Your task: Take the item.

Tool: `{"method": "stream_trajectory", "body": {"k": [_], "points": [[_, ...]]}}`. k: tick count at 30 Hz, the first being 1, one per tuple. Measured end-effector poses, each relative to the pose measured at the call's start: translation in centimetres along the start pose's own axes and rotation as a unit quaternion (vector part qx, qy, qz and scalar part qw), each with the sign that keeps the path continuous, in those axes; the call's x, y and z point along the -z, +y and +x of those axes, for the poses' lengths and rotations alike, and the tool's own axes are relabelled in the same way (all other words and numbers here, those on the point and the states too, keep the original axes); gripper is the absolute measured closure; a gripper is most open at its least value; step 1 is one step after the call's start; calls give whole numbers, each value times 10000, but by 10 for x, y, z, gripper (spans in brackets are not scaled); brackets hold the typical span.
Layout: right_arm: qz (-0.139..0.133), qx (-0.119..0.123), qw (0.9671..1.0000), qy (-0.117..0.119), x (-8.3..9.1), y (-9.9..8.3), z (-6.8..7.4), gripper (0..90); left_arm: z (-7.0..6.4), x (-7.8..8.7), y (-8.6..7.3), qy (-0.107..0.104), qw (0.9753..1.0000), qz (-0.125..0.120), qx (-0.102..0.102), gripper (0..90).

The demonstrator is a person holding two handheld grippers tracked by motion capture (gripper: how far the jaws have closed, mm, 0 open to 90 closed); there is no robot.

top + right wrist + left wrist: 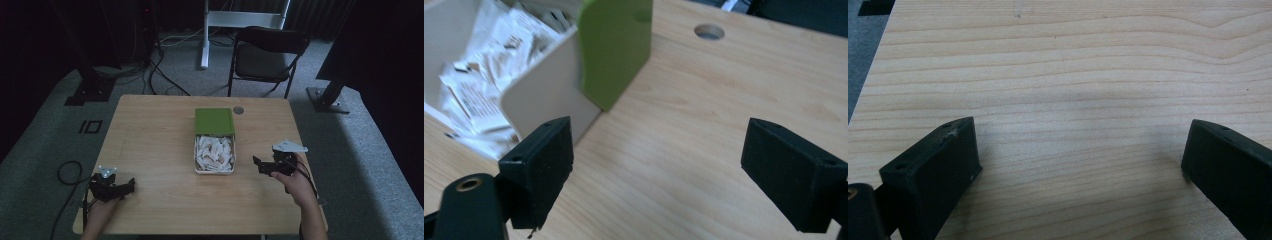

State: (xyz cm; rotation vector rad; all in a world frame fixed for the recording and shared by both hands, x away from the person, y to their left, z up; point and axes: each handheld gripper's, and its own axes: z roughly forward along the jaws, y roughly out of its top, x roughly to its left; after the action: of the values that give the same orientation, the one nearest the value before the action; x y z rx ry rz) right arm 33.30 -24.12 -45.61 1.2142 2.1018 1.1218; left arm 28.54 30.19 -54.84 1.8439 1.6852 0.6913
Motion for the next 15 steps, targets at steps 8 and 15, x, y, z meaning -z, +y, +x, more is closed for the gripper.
{"method": "stream_trajectory", "body": {"k": [8,15], "points": [[-156,79,9996,201,-7,19,15,134,0,0,0,0,10000,0,2,28],[-197,233,9988,383,-17,31,31,142,0,0,0,0,10000,1,2,28]]}}
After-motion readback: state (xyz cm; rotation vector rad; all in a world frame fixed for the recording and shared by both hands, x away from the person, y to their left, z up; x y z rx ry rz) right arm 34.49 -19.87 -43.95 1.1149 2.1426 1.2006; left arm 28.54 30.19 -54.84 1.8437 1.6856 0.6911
